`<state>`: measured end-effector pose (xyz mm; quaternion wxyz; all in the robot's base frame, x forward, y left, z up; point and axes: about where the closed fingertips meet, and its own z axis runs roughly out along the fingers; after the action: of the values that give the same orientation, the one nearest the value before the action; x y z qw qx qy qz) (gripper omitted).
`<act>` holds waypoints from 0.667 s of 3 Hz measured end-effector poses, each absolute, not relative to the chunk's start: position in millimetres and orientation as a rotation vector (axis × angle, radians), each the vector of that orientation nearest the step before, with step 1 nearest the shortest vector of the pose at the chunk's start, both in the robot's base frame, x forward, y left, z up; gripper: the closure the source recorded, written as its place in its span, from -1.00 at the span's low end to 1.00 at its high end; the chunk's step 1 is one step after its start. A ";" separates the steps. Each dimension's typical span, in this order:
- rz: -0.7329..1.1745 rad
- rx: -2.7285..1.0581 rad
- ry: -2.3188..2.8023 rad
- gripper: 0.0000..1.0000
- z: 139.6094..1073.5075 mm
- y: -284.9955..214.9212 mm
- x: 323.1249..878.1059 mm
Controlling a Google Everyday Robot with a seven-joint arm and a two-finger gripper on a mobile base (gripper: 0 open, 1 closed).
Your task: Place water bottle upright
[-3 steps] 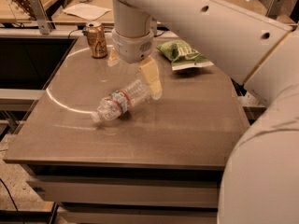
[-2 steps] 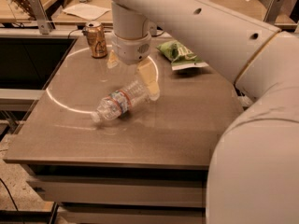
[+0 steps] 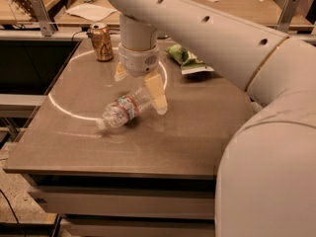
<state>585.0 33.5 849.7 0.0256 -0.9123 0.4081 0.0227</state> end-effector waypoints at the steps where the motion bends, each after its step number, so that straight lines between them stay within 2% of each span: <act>1: 0.106 -2.834 1.263 -1.00 839.8 36.9 574.2; 2: 0.136 -2.855 1.280 -0.66 831.7 36.5 570.2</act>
Offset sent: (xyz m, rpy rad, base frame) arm -0.0329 -0.0111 -0.0233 -0.0888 0.1380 -0.0014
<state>570.2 36.5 831.7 0.0050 -0.9116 0.4088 0.0434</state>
